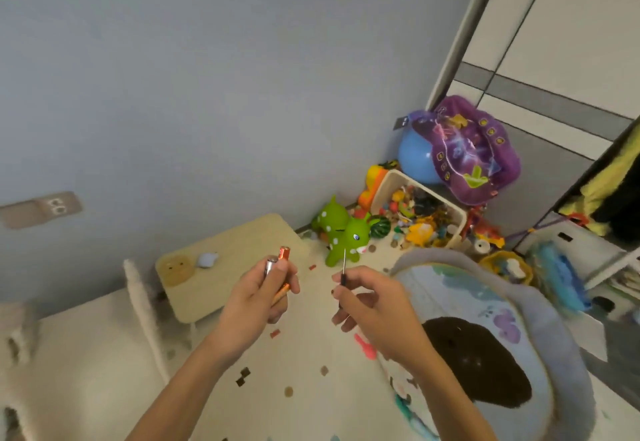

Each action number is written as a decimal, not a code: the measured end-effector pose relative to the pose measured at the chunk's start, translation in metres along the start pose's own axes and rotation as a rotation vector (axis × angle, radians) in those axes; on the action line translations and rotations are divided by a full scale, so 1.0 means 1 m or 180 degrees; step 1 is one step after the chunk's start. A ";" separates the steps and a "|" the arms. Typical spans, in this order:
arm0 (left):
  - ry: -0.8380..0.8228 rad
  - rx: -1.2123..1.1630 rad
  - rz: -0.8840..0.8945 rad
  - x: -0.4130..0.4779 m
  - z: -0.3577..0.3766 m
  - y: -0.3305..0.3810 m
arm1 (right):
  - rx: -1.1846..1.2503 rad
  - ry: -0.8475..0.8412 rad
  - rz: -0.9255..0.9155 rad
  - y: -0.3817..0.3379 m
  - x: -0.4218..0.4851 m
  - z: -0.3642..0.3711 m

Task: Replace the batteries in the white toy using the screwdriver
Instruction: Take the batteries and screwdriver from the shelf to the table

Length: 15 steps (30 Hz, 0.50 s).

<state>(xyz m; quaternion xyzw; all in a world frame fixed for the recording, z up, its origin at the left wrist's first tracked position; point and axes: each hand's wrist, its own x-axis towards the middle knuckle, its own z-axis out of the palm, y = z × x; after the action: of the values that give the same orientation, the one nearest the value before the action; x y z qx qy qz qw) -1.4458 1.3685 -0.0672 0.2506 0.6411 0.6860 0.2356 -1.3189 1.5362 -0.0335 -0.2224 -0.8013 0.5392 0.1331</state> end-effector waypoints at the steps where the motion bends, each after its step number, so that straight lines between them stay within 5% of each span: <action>1: 0.0128 0.0009 -0.0021 0.022 -0.008 -0.003 | 0.0052 -0.0117 -0.0054 0.001 0.033 0.002; 15: 0.1743 0.0216 -0.0567 0.276 -0.140 -0.099 | 0.0098 -0.1941 -0.0333 0.043 0.430 0.131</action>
<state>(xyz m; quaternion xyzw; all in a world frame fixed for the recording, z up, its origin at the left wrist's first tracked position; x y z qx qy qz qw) -1.7465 1.4467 -0.1613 0.0065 0.7230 0.6828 0.1047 -1.7413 1.6600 -0.1350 -0.0068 -0.8064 0.5855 -0.0825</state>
